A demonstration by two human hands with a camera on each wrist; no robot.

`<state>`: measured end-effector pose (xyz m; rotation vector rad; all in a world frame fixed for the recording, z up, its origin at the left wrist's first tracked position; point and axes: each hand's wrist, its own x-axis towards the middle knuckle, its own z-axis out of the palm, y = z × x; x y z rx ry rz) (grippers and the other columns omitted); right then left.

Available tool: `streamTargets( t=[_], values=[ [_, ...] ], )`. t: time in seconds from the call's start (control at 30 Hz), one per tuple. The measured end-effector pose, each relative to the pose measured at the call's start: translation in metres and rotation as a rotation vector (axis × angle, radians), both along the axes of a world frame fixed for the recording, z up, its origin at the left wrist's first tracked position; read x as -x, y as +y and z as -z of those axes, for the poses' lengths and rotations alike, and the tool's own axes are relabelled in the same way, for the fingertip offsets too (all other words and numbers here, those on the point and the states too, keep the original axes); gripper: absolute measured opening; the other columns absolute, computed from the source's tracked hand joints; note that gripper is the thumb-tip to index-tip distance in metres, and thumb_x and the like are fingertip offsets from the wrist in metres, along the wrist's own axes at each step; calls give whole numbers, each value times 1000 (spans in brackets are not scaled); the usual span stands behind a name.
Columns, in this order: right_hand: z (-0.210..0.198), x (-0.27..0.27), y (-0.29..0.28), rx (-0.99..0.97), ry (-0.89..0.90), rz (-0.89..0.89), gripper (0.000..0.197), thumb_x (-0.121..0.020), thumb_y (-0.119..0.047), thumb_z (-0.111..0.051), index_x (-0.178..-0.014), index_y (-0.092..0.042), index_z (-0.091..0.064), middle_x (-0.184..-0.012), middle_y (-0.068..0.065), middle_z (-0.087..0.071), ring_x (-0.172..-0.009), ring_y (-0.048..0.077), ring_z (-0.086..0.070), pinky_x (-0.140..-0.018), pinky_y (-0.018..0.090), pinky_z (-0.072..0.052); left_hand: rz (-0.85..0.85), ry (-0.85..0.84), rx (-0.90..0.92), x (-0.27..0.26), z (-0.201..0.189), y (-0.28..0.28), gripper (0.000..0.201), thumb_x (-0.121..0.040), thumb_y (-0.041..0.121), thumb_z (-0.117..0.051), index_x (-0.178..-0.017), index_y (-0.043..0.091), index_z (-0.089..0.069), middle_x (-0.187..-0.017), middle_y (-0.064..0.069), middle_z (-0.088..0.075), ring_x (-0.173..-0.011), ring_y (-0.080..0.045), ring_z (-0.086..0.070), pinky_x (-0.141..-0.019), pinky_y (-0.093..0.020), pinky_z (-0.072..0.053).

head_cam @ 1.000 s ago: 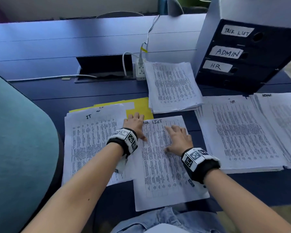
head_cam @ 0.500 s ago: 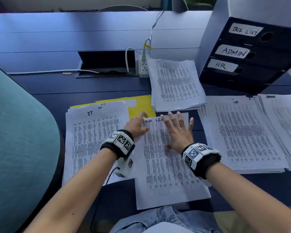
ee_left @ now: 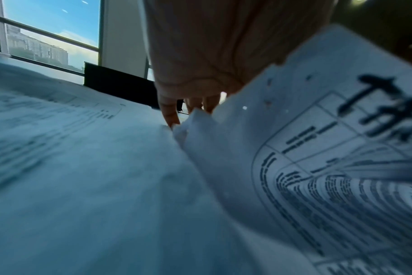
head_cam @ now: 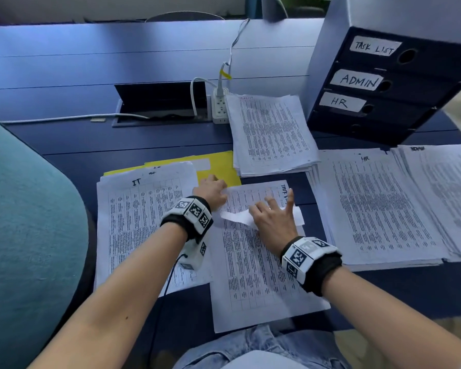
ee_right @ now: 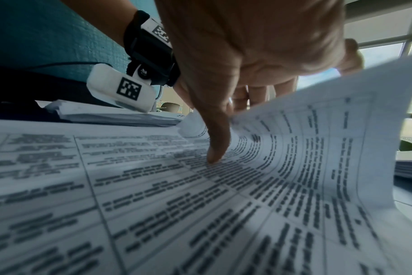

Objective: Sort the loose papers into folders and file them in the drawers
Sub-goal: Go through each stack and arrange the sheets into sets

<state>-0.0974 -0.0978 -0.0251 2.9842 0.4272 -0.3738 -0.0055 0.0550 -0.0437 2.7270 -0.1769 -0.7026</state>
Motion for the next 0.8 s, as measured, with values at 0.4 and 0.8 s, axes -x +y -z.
streamTargets(
  t=[0.4, 0.8],
  values=[
    [4, -9, 1, -17, -35, 77, 106, -80, -17, -65, -146, -15, 19, -136, 6, -39, -129, 27, -32, -107, 65, 1, 84, -223, 288, 12, -15, 6, 20, -91, 16, -55, -107, 13, -66, -108, -5, -68, -100, -20, -63, -95, -35, -48],
    [4, -7, 5, 108, -123, 50, 84, -34, -20, -85, -113, -23, -57, -121, 9, -32, -122, 32, -29, -100, 71, -1, 19, -39, 391, 10, -16, 8, 43, -100, 34, -33, -113, 6, -64, -122, -13, -59, -112, -27, -55, -97, -36, -43]
  ],
)
